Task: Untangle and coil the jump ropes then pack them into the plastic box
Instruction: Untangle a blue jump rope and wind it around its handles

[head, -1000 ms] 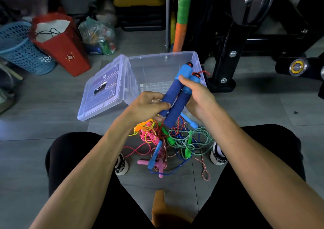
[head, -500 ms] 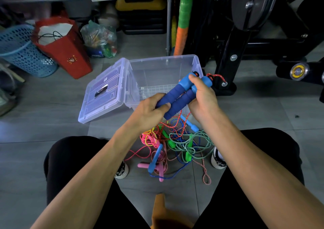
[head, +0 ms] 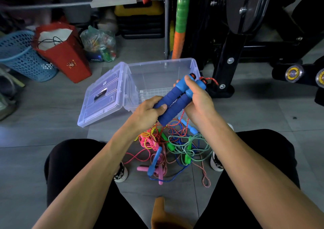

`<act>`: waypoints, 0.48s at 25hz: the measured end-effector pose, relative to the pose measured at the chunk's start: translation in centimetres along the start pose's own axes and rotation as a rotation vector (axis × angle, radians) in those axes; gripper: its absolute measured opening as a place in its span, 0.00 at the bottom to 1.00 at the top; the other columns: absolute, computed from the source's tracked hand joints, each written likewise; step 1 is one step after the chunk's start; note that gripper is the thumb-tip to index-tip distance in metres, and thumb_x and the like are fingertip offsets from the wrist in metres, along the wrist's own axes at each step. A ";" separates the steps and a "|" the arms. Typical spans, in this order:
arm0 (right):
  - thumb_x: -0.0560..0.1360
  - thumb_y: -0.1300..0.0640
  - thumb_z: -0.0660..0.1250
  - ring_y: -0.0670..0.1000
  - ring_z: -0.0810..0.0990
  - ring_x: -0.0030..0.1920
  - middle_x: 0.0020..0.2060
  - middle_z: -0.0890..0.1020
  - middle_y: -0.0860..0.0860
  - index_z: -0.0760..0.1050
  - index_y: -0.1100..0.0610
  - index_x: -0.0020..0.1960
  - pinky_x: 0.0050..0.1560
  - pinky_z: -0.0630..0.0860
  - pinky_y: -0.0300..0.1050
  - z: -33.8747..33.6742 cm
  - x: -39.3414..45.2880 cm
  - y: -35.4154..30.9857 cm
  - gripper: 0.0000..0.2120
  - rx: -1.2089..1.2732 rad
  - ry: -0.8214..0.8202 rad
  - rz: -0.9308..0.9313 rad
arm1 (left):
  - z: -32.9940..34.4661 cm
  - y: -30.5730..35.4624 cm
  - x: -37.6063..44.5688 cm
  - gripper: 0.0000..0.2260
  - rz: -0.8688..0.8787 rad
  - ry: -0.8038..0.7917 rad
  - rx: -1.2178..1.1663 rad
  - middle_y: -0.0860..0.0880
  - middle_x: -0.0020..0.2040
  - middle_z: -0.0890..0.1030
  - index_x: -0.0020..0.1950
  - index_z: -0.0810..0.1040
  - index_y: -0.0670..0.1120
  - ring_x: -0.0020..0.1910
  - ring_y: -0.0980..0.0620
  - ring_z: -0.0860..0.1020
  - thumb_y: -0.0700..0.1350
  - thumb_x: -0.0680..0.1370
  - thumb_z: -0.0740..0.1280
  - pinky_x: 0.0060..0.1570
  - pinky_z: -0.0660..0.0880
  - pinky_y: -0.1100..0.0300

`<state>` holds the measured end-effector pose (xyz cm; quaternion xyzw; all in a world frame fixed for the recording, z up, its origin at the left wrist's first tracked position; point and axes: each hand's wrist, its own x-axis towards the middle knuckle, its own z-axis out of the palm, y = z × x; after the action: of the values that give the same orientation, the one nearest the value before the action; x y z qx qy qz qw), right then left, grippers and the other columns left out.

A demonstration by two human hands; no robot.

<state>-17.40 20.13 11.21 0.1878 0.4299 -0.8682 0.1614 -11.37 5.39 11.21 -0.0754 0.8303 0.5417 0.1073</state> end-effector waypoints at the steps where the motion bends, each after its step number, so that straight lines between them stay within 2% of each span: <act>1: 0.75 0.55 0.70 0.51 0.84 0.46 0.49 0.83 0.56 0.77 0.63 0.55 0.49 0.80 0.45 0.0 0.1 -0.1 0.13 0.001 0.010 -0.008 | 0.0 0.0 -0.2 0.05 0.010 -0.002 0.034 0.51 0.42 0.77 0.55 0.76 0.49 0.42 0.51 0.73 0.45 0.80 0.64 0.45 0.70 0.57; 2: 0.75 0.55 0.71 0.52 0.84 0.48 0.51 0.83 0.57 0.77 0.63 0.56 0.51 0.80 0.46 0.1 0.0 -0.1 0.14 -0.001 0.026 -0.013 | 0.2 0.0 -0.4 0.10 0.038 0.003 0.128 0.51 0.45 0.77 0.58 0.75 0.49 0.44 0.50 0.74 0.50 0.78 0.66 0.46 0.70 0.58; 3: 0.75 0.55 0.71 0.53 0.84 0.50 0.53 0.83 0.58 0.77 0.64 0.57 0.54 0.80 0.47 0.1 0.1 0.0 0.16 -0.005 0.045 -0.018 | 0.3 0.1 -0.6 0.21 0.081 0.026 0.286 0.50 0.50 0.77 0.64 0.72 0.50 0.48 0.49 0.75 0.55 0.74 0.68 0.48 0.71 0.58; 5: 0.75 0.53 0.71 0.55 0.83 0.54 0.55 0.82 0.59 0.76 0.63 0.60 0.58 0.79 0.50 0.4 -0.1 0.3 0.18 0.000 0.082 -0.024 | 0.6 -0.1 -0.9 0.42 0.157 0.150 0.757 0.47 0.62 0.73 0.74 0.62 0.47 0.58 0.46 0.73 0.62 0.65 0.69 0.57 0.70 0.53; 6: 0.75 0.53 0.71 0.55 0.82 0.56 0.55 0.82 0.59 0.76 0.62 0.60 0.59 0.78 0.50 0.5 -0.3 0.5 0.18 0.007 0.089 -0.028 | 0.9 -0.1 -1.0 0.46 0.173 0.224 0.963 0.45 0.64 0.72 0.76 0.58 0.45 0.60 0.44 0.72 0.62 0.64 0.70 0.58 0.69 0.50; 8: 0.75 0.53 0.70 0.56 0.82 0.58 0.57 0.81 0.59 0.75 0.62 0.62 0.60 0.77 0.52 0.7 -0.5 0.8 0.19 0.004 0.077 -0.033 | 1.9 0.2 -0.8 0.42 0.141 0.300 1.112 0.44 0.60 0.74 0.75 0.58 0.42 0.56 0.42 0.75 0.54 0.66 0.72 0.51 0.71 0.50; 10: 0.75 0.51 0.71 0.56 0.82 0.57 0.58 0.81 0.60 0.76 0.61 0.60 0.57 0.79 0.51 0.4 -0.4 0.6 0.18 -0.056 0.058 0.014 | 2.0 1.0 -0.5 0.27 0.073 0.290 0.972 0.47 0.51 0.74 0.64 0.65 0.44 0.49 0.43 0.77 0.46 0.67 0.69 0.40 0.69 0.53; 12: 0.73 0.46 0.72 0.54 0.85 0.49 0.50 0.84 0.58 0.77 0.57 0.52 0.49 0.81 0.49 -0.1 -0.2 -0.3 0.16 -0.343 0.117 0.088 | 0.5 1.2 0.3 0.17 0.024 0.254 0.881 0.48 0.44 0.72 0.53 0.66 0.45 0.41 0.43 0.74 0.43 0.66 0.67 0.37 0.68 0.55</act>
<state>-17.34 20.40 11.51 0.2263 0.5716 -0.7620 0.2036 -11.93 6.35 11.94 -0.0787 0.9888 0.1248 0.0204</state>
